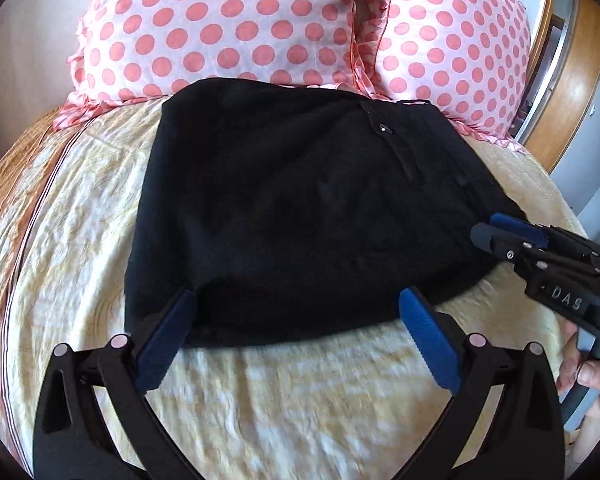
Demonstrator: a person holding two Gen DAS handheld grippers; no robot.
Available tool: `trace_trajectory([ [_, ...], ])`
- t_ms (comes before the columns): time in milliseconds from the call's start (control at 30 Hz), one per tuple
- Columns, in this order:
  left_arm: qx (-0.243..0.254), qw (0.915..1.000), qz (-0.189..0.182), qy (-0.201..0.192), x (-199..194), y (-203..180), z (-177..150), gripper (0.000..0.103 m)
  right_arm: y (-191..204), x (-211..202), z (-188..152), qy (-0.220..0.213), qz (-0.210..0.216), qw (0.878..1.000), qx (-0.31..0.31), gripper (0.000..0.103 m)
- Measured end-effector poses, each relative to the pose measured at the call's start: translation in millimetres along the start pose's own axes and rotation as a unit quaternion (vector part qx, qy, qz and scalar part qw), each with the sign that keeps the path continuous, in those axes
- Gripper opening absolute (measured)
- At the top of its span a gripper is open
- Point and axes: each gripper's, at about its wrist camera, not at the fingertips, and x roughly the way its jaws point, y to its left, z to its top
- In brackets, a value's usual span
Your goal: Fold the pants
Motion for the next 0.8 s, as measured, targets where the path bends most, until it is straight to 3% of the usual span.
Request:
trace_trajectory([
  [33, -0.003, 0.9999, -0.007, -0.008, -13.1, 1.4, -6.6, 0.101, -1.0, -15.8, -6.3, -0.021, 0.004, 1.0, 0.017, 0.072],
  [100, -0.006, 0.9997, -0.005, -0.022, -32.0, 3.9, -21.5, 0.101, 2.7, -41.4, -20.6, -0.059, -0.012, 0.998, 0.023, 0.091],
  [200, -0.001, 0.9988, 0.023, -0.044, -55.8, 6.6, -49.0, 0.101, 14.2, -70.4, -53.8, -0.098, -0.032, 0.994, 0.024, 0.091],
  [300, -0.009, 0.9965, 0.058, -0.06, -69.7, 9.7, -74.2, 0.101, 21.2, -70.1, -76.3, -0.087, -0.036, 0.995, 0.03, 0.092],
  [400, -0.011, 0.9963, 0.067, -0.053, -73.5, 9.2, -89.7, 0.101, 33.1, -63.2, -95.7, -0.063, -0.043, 0.997, 0.026, 0.092],
  [800, 0.014, 0.9947, 0.089, -0.048, -68.7, -1.9, -114.0, 0.101, 52.3, -60.5, -116.6, -0.048, -0.055, 0.997, 0.014, 0.095],
])
